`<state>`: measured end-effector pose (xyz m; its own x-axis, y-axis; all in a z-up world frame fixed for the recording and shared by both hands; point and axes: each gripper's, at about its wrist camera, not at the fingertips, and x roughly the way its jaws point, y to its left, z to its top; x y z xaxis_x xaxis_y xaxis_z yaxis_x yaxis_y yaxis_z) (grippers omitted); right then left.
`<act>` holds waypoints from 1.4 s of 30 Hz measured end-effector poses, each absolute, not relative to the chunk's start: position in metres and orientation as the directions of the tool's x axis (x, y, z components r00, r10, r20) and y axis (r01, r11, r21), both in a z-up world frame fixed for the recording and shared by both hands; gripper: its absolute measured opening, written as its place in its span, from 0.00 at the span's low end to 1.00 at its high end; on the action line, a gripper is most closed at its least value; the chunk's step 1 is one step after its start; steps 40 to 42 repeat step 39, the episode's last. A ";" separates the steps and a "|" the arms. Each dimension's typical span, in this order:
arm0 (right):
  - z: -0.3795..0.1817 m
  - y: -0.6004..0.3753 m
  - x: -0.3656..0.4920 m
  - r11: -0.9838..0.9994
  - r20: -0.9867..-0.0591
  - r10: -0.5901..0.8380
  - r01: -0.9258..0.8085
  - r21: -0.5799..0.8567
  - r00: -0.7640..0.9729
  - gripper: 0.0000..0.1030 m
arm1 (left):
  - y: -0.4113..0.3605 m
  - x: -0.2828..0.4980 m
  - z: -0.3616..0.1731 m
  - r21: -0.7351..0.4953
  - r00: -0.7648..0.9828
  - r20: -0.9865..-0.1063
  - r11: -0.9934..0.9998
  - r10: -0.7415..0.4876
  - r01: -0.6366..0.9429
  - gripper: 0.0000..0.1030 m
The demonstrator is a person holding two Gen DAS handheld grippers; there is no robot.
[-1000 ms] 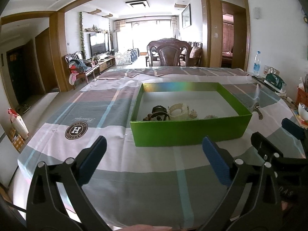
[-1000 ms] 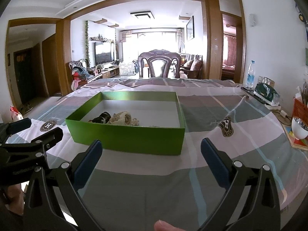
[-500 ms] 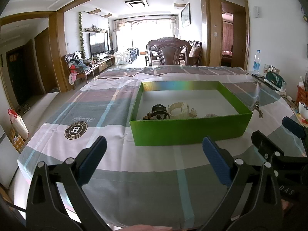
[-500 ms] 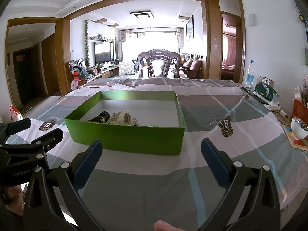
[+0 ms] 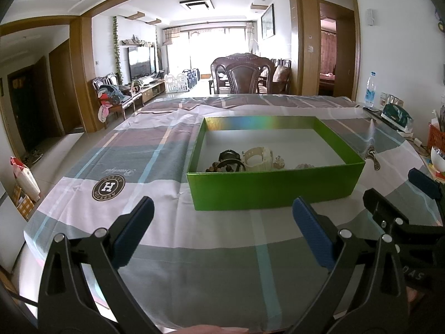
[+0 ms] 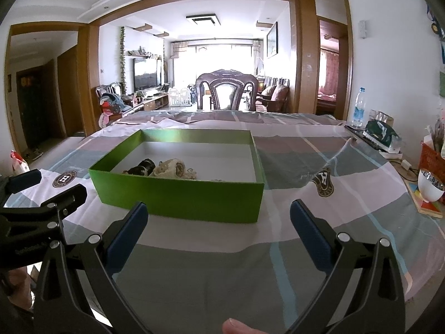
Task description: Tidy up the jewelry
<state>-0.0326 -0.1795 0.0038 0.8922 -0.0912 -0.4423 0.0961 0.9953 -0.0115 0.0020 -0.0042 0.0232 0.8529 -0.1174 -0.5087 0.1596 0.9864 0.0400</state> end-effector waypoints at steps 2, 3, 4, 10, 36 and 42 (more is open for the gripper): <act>0.004 -0.180 -0.033 0.995 -0.441 -0.098 0.102 -0.015 0.892 0.97 | -0.004 0.002 0.022 0.046 0.853 -0.510 0.986 -0.116 0.161 0.96; 0.004 -0.179 -0.033 0.994 -0.441 -0.102 0.105 -0.016 0.892 0.97 | -0.004 0.002 0.021 0.048 0.853 -0.510 0.986 -0.114 0.160 0.96; 0.004 -0.179 -0.032 0.994 -0.442 -0.104 0.108 -0.016 0.891 0.97 | -0.005 0.002 0.021 0.051 0.852 -0.510 0.986 -0.113 0.161 0.96; 0.004 -0.180 -0.030 0.992 -0.449 -0.115 0.121 -0.015 0.886 0.97 | -0.005 0.002 0.019 0.051 0.850 -0.514 0.985 -0.114 0.162 0.96; -0.003 -0.177 -0.027 0.993 -0.472 -0.105 0.115 -0.008 0.875 0.97 | -0.002 0.013 0.003 0.034 0.817 -0.564 0.985 -0.120 0.168 0.96; -0.008 -0.178 -0.023 0.994 -0.493 -0.097 0.111 -0.001 0.865 0.97 | 0.008 0.031 -0.005 0.033 0.799 -0.592 0.988 -0.102 0.150 0.96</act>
